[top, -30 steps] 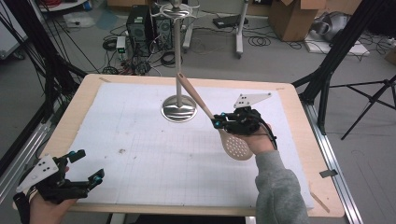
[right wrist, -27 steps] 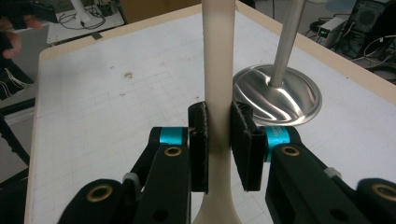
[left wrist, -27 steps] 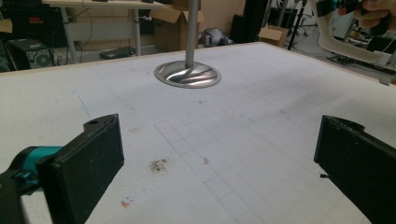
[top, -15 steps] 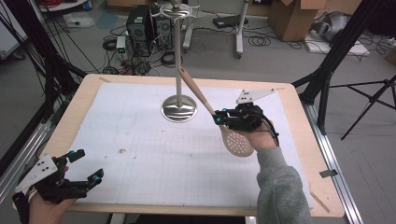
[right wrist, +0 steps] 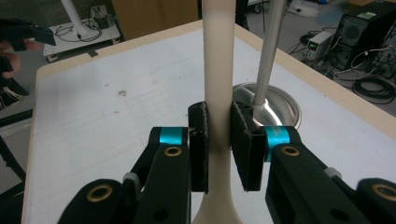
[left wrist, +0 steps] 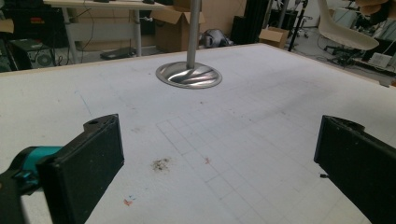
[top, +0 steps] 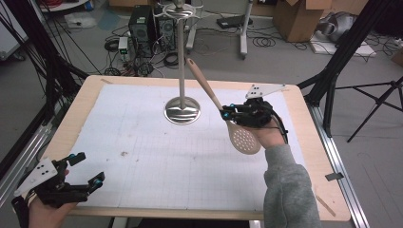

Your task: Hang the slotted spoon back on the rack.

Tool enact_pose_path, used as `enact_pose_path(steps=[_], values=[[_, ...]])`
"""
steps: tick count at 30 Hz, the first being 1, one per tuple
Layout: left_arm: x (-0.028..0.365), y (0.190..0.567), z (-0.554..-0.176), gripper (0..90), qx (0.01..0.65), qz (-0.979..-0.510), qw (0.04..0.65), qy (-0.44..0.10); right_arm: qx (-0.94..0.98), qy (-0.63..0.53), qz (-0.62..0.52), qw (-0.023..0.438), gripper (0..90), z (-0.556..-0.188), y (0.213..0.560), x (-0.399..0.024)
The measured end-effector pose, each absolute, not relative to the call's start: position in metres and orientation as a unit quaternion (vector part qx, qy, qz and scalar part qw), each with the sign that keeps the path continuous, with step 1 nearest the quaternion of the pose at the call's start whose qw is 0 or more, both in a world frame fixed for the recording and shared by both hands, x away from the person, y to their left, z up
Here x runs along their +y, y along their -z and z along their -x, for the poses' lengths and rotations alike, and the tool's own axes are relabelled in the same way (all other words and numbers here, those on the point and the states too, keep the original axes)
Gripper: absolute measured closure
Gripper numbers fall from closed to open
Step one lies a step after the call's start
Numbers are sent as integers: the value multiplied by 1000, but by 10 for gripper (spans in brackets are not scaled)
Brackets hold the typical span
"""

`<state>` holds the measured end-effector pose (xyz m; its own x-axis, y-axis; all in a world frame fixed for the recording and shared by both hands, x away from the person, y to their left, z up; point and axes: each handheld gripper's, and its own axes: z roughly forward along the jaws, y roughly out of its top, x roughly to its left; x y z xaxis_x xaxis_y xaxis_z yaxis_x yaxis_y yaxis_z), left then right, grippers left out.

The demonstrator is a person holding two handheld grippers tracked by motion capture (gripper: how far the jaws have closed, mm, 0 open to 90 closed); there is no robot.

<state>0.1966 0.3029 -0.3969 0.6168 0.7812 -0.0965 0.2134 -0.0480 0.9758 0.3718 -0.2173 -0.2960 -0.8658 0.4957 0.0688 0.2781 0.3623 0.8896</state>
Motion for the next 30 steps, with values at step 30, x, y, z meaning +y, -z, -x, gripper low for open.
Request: enact_pose_path(steps=[30], values=[[307,395,-186,18,362,-682,585,-249,803,-531,-240,123,781,-388,280,-226]])
